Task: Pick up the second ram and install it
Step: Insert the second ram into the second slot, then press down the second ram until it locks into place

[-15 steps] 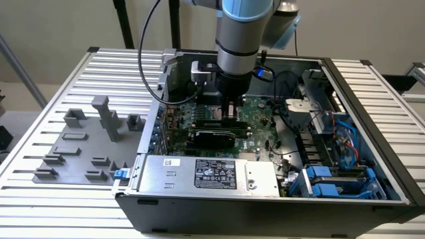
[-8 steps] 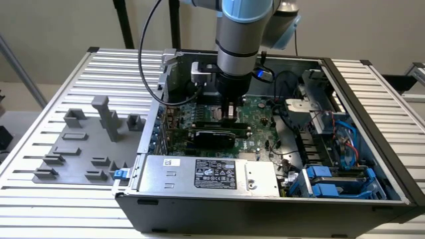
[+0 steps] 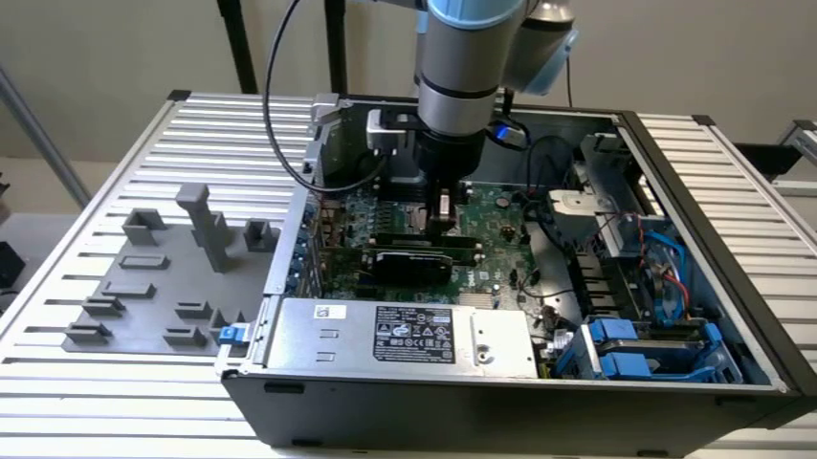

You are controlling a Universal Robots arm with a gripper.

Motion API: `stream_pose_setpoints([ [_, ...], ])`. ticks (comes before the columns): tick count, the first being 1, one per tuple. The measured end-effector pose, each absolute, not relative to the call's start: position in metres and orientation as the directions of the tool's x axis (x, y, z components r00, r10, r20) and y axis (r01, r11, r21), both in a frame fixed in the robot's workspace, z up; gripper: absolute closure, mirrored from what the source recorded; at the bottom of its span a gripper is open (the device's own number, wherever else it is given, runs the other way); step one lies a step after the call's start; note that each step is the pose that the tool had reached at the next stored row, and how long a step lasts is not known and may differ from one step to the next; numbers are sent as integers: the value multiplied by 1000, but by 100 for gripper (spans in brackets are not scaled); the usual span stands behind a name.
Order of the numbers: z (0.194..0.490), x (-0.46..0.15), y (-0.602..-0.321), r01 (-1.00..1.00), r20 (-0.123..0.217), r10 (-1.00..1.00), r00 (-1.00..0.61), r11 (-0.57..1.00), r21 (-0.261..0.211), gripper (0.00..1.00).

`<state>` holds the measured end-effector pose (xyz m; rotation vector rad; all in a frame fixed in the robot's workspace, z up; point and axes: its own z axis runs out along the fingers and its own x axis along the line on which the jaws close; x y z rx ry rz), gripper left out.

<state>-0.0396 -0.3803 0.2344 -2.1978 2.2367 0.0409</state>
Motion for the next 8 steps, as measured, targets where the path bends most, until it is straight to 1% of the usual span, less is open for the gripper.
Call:
stream_pose_setpoints([
  [6, 243, -44, -380, -1000, -24, -1000, -18, 17, 15, 0],
  [7, 243, -44, -380, -1000, -24, -1000, -18, 17, 15, 100],
  [8, 243, -44, -380, -1000, -25, -1000, -18, 17, 15, 100],
])
